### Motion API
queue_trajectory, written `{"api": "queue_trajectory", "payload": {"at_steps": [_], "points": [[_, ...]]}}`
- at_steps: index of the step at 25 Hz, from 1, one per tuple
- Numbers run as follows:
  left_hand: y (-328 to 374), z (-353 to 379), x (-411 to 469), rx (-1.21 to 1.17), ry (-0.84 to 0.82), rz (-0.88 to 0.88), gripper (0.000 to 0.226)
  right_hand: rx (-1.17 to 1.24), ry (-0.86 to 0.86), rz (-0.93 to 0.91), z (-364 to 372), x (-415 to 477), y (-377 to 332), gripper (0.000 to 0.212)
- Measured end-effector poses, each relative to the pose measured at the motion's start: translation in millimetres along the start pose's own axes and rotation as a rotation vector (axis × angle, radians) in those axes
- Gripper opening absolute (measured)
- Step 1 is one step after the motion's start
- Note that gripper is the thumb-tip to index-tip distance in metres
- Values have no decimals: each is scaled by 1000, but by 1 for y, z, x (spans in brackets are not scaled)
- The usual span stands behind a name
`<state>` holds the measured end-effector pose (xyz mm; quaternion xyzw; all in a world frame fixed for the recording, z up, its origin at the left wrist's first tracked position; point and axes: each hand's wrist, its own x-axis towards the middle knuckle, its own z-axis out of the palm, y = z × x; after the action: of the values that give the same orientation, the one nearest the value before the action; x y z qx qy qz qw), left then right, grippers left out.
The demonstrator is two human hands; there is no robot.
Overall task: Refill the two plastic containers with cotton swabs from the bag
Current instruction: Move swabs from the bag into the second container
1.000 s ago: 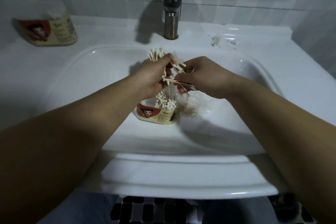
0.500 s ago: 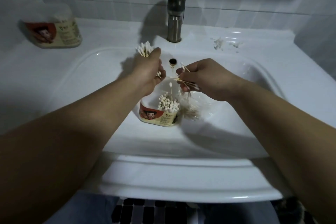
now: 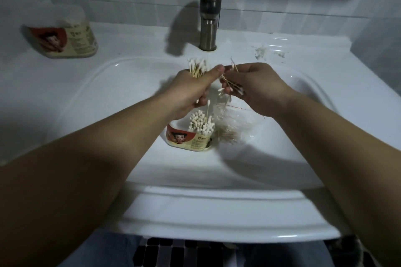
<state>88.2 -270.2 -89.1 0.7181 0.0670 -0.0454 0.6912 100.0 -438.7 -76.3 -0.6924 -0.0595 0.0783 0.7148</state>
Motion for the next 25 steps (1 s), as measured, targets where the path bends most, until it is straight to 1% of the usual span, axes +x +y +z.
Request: {"api": "queue_trajectory", "payload": {"at_steps": [3, 7, 11, 13, 16, 20, 22, 25], "points": [[-3, 3, -1, -79, -30, -76, 31, -14, -23, -30, 3, -1, 1, 14], [-1, 5, -3, -199, -66, -176, 22, -104, -43, -50, 4, 0, 3, 14], [1, 5, -4, -280, -93, -243, 17, -90, -99, -67, 7, -2, 2, 14], [3, 3, -3, -304, -64, -224, 14, -69, -97, -72, 9, -2, 1, 14], [5, 2, -2, -373, 0, -181, 13, -31, -30, -34, 7, -2, 1, 11], [10, -1, 1, -439, 75, -156, 21, -84, -17, -1, 4, -1, 1, 9], [12, -2, 2, -442, 93, -151, 25, -68, -14, 11, 4, -2, 0, 6], [15, -4, 2, -444, 121, -154, 22, -26, 0, 6, 5, -3, -3, 7]]}}
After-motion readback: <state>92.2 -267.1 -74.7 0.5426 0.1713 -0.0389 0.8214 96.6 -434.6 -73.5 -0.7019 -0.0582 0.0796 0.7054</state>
